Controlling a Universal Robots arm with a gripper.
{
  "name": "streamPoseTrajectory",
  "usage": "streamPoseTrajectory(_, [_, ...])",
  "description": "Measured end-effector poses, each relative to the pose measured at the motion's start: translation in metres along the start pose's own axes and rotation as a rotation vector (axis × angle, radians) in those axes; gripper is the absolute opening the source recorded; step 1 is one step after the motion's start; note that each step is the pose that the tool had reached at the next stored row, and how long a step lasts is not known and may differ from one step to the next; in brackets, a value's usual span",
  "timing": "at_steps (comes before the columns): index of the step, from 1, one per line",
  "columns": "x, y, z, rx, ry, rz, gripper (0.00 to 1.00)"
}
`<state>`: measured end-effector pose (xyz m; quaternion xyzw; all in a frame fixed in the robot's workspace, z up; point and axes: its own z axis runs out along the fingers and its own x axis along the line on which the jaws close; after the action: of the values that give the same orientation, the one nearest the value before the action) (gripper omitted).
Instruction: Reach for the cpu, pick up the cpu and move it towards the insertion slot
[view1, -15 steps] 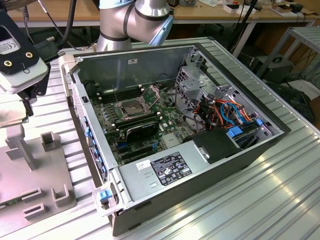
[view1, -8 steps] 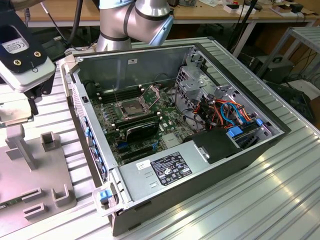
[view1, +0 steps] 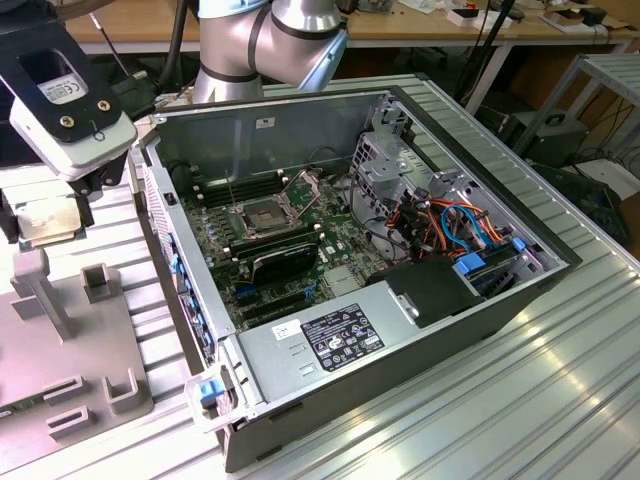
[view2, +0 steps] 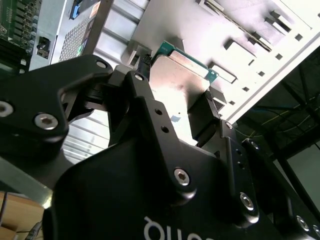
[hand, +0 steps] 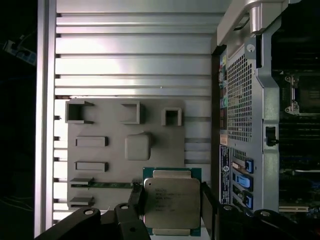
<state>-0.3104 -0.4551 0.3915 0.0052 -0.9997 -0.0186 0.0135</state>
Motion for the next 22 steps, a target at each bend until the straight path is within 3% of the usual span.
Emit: streamPoseTrajectory(22, [-0.0267,-0.0003,-0.0007,0.0,0.0,0.0,0.55])
